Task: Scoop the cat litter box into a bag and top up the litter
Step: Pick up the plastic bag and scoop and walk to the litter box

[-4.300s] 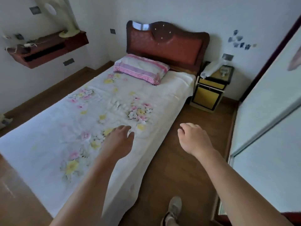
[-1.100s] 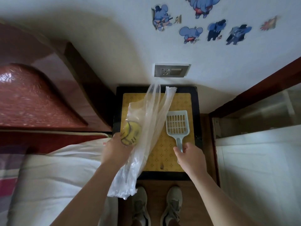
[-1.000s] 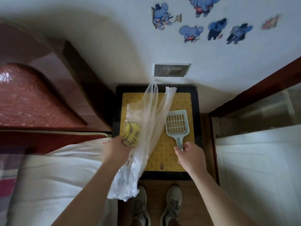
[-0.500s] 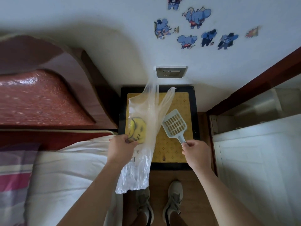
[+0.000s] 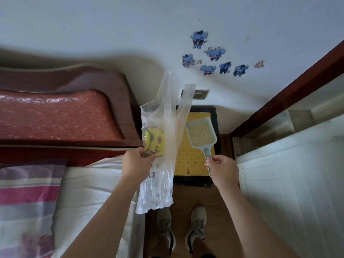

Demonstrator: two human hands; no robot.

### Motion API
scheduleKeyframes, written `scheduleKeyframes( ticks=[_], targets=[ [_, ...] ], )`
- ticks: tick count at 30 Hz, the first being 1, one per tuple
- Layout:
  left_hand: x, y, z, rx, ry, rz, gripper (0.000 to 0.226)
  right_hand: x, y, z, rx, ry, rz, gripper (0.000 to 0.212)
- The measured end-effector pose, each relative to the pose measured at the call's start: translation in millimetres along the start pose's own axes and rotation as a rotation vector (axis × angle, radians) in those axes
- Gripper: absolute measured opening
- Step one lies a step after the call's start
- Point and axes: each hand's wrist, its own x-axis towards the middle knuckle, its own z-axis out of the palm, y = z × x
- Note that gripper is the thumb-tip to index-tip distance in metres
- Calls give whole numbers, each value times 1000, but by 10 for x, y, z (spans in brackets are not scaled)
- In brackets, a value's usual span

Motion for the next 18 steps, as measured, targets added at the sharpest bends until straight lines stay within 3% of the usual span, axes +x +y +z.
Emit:
scheduleKeyframes(
  ticks=[10,18],
  targets=[
    [-800,41,-560,-36,155,47,10,-614,-401,-298,-4,-67,-142,14],
    [-1750,-296,-759,-134,362,-20,10,-1187,-503,-487,-39,-209,-356,13]
  ],
)
